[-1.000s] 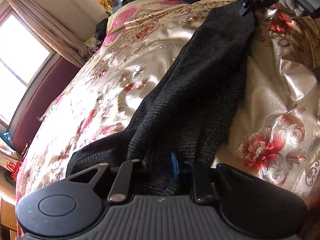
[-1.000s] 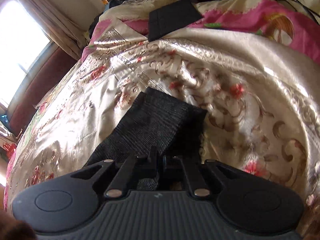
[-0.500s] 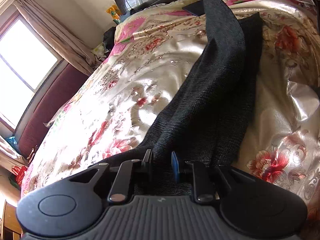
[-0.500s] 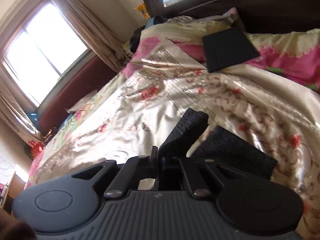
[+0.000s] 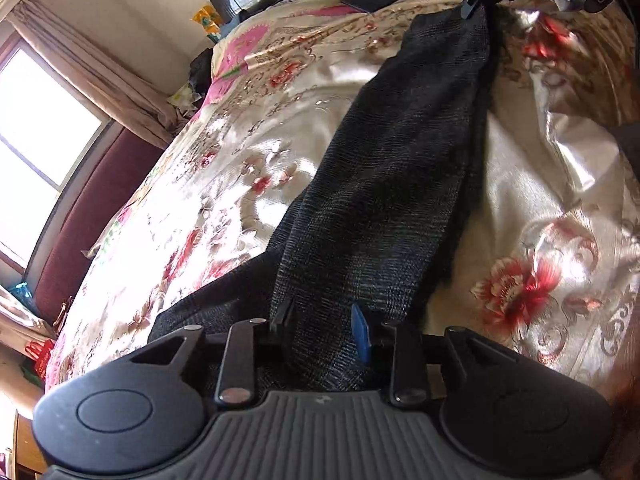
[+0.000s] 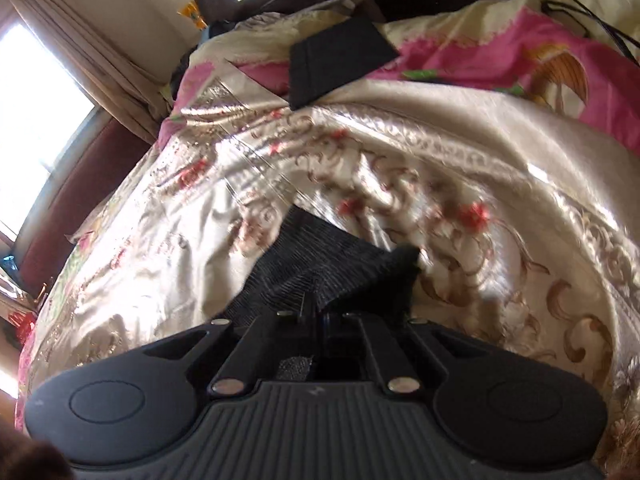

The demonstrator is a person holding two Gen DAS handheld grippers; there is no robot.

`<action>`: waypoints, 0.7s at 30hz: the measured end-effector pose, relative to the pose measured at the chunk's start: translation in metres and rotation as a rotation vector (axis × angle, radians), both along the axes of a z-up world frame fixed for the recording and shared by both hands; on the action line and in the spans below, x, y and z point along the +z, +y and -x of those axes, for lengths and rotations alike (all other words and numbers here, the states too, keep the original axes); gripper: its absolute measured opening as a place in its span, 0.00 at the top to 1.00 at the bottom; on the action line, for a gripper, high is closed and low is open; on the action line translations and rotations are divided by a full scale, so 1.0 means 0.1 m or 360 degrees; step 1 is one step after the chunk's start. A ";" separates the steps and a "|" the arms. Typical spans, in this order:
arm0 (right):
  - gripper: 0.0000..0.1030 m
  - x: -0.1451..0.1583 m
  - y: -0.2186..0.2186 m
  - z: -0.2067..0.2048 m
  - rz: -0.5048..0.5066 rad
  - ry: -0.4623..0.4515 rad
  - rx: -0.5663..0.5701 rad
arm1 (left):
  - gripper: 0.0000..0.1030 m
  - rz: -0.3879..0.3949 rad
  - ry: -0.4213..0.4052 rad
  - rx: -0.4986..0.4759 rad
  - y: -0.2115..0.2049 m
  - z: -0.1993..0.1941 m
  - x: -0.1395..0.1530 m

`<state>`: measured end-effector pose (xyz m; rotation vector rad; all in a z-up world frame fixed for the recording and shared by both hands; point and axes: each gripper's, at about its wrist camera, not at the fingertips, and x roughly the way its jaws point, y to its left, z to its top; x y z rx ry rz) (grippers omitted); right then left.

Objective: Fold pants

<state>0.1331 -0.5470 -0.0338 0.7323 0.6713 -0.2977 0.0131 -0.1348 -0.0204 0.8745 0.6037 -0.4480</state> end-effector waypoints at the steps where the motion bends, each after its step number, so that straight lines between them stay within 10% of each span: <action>1: 0.96 -0.05 0.01 0.02 0.0016 0.0010 0.0005 | 0.55 -0.0016 -0.0006 -0.0010 -0.01 0.00 -0.02; 21: 0.91 -0.07 0.13 0.20 0.0104 -0.0101 -0.0035 | 0.51 0.0017 0.0009 0.0029 0.06 -0.05 0.01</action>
